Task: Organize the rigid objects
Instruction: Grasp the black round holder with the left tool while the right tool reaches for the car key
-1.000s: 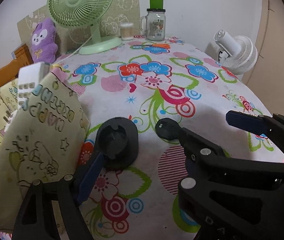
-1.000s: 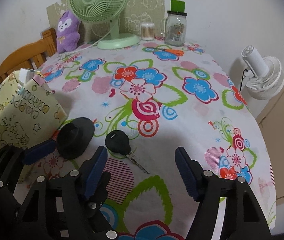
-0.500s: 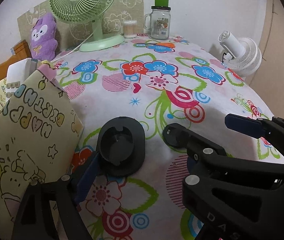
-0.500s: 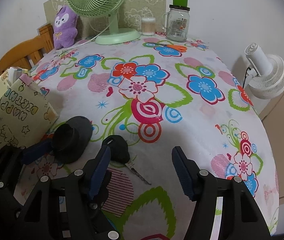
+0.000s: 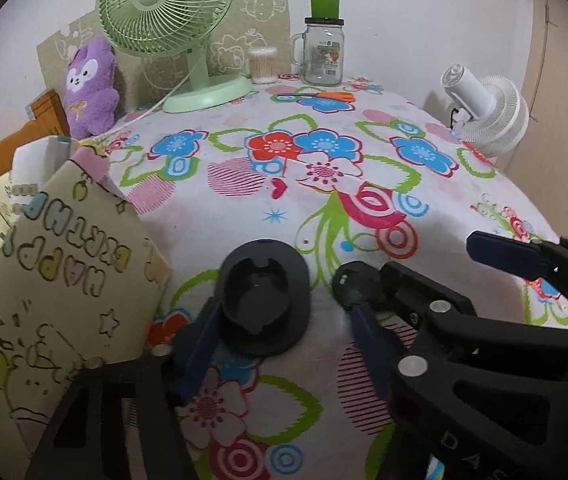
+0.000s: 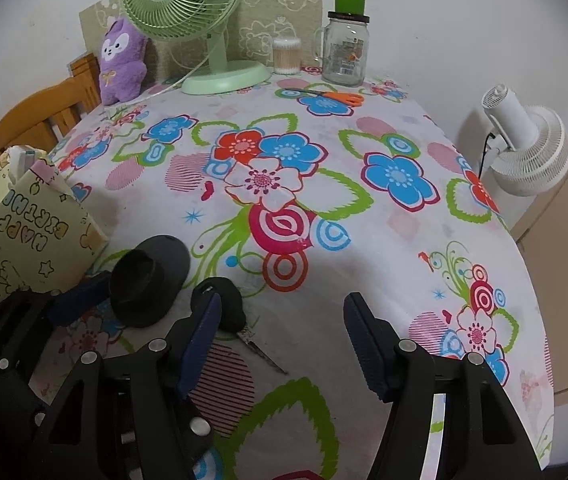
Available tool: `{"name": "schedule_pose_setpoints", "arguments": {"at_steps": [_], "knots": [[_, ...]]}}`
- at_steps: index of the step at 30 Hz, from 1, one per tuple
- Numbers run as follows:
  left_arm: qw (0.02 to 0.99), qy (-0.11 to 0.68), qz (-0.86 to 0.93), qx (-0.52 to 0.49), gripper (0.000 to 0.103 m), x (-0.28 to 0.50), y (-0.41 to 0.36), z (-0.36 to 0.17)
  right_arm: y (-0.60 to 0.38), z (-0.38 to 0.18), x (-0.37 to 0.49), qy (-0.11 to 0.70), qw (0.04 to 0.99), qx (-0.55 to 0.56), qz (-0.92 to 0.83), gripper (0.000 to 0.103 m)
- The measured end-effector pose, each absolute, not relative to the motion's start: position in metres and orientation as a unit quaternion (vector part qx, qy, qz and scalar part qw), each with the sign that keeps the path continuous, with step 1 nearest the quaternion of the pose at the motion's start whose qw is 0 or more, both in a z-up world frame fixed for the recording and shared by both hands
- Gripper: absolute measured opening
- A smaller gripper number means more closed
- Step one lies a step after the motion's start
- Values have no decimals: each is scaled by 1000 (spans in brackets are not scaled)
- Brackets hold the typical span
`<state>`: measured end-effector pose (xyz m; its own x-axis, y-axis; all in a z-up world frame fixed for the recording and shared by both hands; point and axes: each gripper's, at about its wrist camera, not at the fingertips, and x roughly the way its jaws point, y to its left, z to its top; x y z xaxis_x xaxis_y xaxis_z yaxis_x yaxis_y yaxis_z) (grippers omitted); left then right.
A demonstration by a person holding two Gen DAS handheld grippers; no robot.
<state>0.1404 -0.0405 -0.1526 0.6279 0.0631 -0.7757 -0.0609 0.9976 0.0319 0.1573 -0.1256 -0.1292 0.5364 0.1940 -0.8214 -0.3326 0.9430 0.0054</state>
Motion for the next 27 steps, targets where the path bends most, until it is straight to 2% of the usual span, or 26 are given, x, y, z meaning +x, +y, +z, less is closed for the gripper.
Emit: {"name": "schedule_pose_setpoints", "arguments": {"at_steps": [2, 3, 22, 27], "knots": [[903, 428, 40, 0, 44, 139, -36, -151, -125, -128, 156, 456, 874, -73, 153, 67], [903, 428, 37, 0, 44, 139, -34, -151, -124, -127, 155, 455, 874, -73, 154, 67], [902, 431, 15, 14, 44, 115, -32, -151, -107, -139, 146, 465, 866, -77, 165, 67], [902, 432, 14, 9, 43, 119, -30, -151, -103, -144, 152, 474, 859, -52, 186, 59]]}}
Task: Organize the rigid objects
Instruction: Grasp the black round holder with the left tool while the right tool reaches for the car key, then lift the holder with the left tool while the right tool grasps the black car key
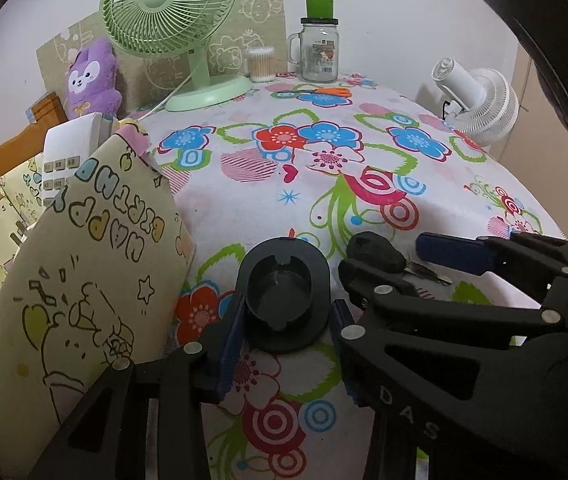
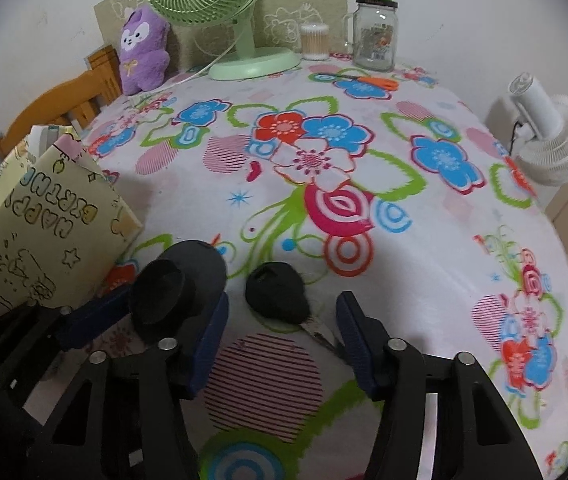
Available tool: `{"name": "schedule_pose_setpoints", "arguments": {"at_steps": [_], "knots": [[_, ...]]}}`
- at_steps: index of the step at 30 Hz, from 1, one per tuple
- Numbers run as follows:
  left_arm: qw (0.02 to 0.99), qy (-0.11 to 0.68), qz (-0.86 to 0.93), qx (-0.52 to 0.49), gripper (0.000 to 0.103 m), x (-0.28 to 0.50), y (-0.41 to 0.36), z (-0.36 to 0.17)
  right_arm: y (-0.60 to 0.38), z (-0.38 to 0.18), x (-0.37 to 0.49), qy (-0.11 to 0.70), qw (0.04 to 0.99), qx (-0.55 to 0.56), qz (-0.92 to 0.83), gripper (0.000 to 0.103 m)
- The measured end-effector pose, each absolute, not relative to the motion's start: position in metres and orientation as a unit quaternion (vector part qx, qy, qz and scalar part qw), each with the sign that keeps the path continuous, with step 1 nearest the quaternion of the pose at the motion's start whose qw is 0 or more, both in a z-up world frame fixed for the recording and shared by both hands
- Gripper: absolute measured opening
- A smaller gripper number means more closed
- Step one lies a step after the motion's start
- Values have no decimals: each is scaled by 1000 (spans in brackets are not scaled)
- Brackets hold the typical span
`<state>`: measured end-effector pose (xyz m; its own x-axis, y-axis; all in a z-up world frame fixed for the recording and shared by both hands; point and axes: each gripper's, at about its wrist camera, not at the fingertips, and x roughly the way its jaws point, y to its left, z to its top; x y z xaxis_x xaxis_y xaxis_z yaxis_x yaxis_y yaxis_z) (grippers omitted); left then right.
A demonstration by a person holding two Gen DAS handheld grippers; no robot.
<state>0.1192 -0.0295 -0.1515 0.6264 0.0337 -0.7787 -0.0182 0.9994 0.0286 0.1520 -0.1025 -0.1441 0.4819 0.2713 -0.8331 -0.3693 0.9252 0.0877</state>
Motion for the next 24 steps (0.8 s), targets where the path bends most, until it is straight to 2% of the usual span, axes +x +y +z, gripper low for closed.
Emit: {"name": "schedule_pose_setpoints", "arguments": {"at_steps": [4, 7, 11, 14, 17, 24], "knots": [[902, 431, 14, 9, 43, 121, -30, -152, -101, -144, 154, 469, 859, -52, 196, 56], [901, 433, 14, 6, 43, 121, -29, -152, -100, -144, 154, 468, 858, -43, 206, 47], [900, 435, 14, 12, 43, 122, -30, -151, -101, -143, 152, 467, 858, -34, 209, 25], [899, 437, 9, 13, 43, 121, -32, -151, -103, -143, 149, 466, 859, -35, 208, 22], [900, 436, 10, 16, 43, 120, -34, -151, -105, -140, 143, 459, 867, -49, 190, 6], [899, 437, 7, 14, 43, 114, -36, -150, -128, -142, 137, 468, 868, -35, 163, 4]]}}
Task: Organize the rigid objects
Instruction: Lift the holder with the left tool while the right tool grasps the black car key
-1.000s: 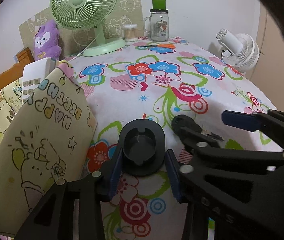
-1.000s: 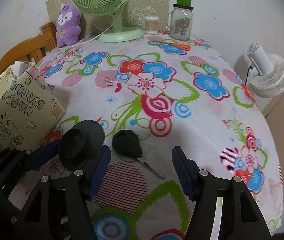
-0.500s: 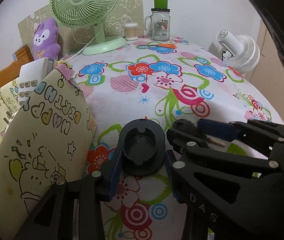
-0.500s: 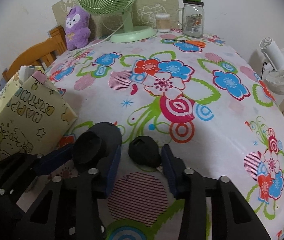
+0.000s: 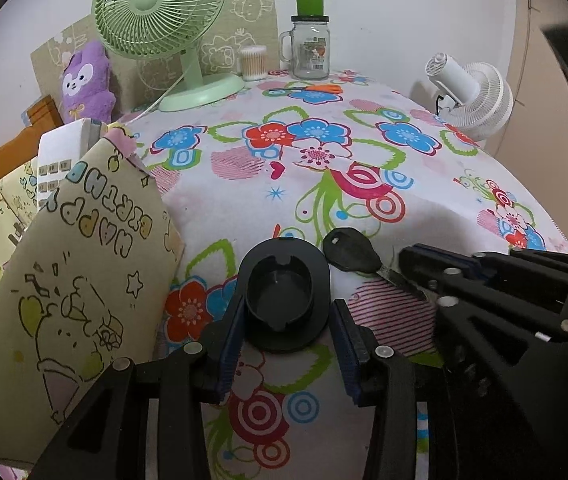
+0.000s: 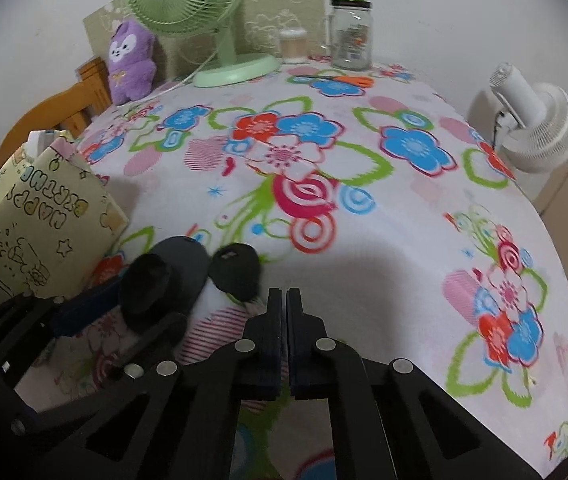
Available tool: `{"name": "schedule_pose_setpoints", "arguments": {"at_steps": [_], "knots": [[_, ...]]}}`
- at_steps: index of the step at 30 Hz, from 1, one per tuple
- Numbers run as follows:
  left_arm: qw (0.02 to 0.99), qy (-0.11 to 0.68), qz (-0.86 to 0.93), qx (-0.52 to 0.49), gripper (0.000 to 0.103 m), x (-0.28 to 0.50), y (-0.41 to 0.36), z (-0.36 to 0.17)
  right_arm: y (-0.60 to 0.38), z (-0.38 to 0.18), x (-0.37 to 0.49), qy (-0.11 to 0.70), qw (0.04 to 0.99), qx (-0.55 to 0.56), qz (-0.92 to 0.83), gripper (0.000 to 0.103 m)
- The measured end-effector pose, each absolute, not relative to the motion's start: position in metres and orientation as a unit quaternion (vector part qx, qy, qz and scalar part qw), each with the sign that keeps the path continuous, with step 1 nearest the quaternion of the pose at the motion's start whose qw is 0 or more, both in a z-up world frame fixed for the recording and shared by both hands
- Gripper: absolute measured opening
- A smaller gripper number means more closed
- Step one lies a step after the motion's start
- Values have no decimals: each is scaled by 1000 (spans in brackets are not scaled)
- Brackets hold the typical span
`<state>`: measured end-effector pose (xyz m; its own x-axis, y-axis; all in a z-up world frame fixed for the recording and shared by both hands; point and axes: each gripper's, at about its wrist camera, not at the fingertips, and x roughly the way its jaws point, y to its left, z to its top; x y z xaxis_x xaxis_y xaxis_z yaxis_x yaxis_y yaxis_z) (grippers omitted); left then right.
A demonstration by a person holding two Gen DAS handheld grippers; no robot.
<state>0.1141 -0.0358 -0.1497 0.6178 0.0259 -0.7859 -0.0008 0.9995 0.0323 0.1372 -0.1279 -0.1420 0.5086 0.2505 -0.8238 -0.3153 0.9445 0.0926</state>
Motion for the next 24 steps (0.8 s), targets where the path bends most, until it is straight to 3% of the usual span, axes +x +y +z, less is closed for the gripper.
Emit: {"name": "schedule_pose_setpoints", "arguments": {"at_steps": [11, 24], "knots": [[899, 437, 20, 4, 43, 110, -30, -148, -130, -140, 136, 474, 859, -21, 192, 4], [900, 435, 28, 8, 43, 123, -22, -151, -97, -140, 153, 471, 849, -83, 226, 7]]}}
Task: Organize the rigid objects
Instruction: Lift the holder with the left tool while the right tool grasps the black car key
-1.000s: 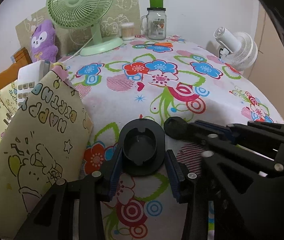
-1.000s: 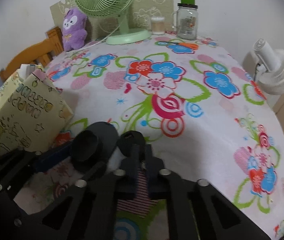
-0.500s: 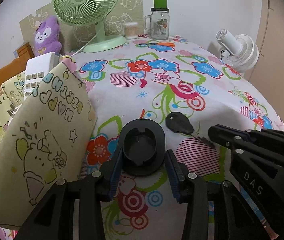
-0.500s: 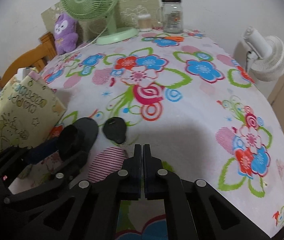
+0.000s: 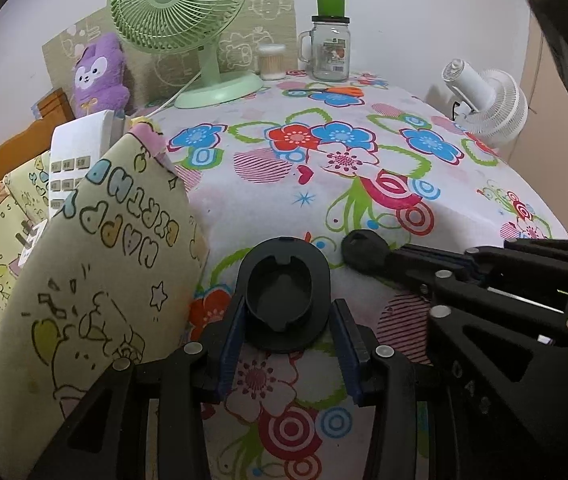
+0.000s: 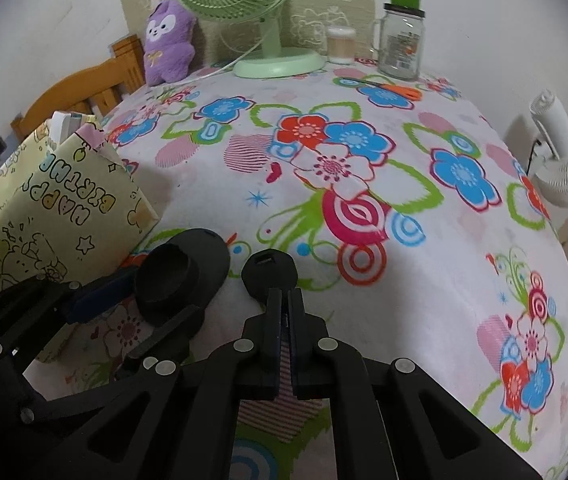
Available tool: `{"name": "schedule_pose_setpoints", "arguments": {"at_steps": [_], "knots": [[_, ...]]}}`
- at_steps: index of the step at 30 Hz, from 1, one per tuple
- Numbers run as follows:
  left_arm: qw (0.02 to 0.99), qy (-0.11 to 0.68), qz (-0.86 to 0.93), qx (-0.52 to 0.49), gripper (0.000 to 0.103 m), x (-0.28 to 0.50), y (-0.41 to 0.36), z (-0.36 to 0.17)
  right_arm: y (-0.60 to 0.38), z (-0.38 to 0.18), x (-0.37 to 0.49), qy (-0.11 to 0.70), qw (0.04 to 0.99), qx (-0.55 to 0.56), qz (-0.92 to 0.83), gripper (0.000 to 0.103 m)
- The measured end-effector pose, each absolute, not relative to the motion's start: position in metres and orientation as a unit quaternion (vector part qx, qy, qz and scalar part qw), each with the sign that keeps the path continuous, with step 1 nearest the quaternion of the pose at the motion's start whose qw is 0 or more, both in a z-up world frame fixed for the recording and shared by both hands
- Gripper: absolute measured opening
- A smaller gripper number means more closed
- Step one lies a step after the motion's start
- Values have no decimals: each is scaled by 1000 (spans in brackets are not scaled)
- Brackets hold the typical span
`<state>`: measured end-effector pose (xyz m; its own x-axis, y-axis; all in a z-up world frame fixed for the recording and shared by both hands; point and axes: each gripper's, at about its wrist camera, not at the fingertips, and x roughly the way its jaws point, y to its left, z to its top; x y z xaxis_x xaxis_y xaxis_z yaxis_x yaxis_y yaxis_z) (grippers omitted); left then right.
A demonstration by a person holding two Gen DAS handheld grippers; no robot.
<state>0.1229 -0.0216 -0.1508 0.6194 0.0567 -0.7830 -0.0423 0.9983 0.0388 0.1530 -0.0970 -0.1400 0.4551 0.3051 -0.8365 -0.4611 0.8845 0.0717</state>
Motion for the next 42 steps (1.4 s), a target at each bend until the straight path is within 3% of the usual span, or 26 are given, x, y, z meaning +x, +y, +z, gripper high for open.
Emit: {"name": "schedule_pose_setpoints", "arguments": {"at_steps": [7, 9, 11, 16, 21, 28, 30, 42], "knots": [[900, 436, 21, 0, 43, 123, -20, -150, -95, -136, 156, 468, 850, -95, 221, 28], [899, 437, 20, -7, 43, 123, -19, -150, -97, -133, 156, 460, 853, -86, 231, 62], [899, 437, 23, -9, 43, 123, -19, -149, -94, -130, 156, 443, 860, -90, 236, 67], [898, 439, 31, -18, 43, 126, -18, -150, -82, -137, 166, 442, 857, -106, 242, 66], [898, 438, 37, -7, 43, 130, -21, -151, -81, -146, 176, 455, 857, -109, 219, 34], [897, 441, 30, -12, 43, 130, -20, -151, -86, -145, 174, 458, 860, -101, 202, 34], [898, 438, 32, -10, 33, 128, -21, -148, -90, -142, 172, 458, 861, -91, 202, 34], [898, 439, 23, -6, 34, 125, -29, -148, -109, -131, 151, 454, 869, -77, 181, 34]]}}
